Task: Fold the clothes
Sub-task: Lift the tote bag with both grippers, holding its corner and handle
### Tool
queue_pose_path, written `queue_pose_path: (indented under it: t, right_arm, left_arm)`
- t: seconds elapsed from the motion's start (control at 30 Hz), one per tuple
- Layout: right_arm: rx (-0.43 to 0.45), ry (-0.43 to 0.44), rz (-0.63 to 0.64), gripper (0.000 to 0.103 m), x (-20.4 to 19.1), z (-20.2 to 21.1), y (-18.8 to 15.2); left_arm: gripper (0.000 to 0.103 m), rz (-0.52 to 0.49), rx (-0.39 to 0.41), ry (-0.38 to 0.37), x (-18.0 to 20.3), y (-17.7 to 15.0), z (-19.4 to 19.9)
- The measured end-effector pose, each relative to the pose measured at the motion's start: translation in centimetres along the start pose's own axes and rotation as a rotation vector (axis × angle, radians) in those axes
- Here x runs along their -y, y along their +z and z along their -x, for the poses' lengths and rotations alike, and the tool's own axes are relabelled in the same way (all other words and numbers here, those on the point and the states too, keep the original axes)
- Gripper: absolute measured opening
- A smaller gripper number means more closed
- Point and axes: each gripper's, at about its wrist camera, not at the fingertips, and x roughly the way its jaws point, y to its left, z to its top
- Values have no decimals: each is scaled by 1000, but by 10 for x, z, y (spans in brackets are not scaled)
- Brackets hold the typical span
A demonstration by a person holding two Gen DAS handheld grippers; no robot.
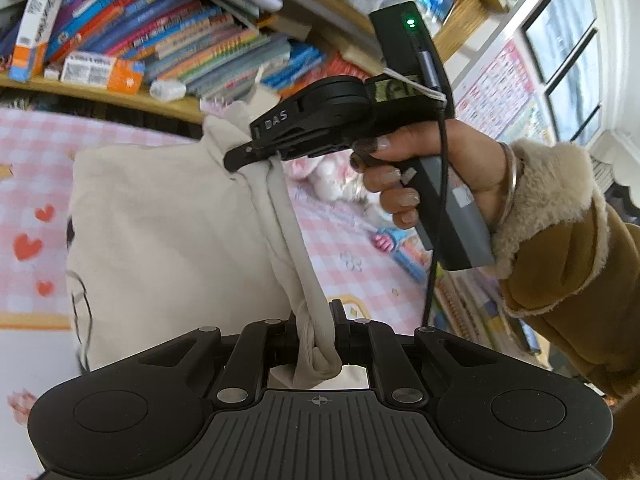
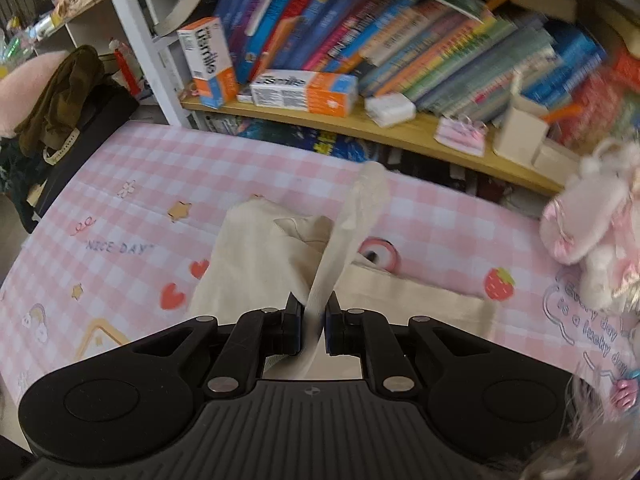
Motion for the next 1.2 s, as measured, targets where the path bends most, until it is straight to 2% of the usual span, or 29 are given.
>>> queue_pose_path:
  t: [0.23,0.47,0.63,0.83,1.2]
  right_arm:
    - [-25,76,-142,9,71,-16,-40]
    - [-62,152,-337,13,118,-46,-74]
    - [-29,215,-392,19,130,-47,-85]
    - [7,267,-419,39,138,-40,-91]
    - [15,294,-446,43,146,-35,-100]
  left_arm:
    - [10,-19,-134,84,15,-13,-47]
    - [11,-39,-191,170,24,-30,-73]
    - [17,-80,-212,226,32,-38,-80]
    - [20,-92,-208,252,39,-44,-77]
    - [21,-150,-195,311,50,-55,-82]
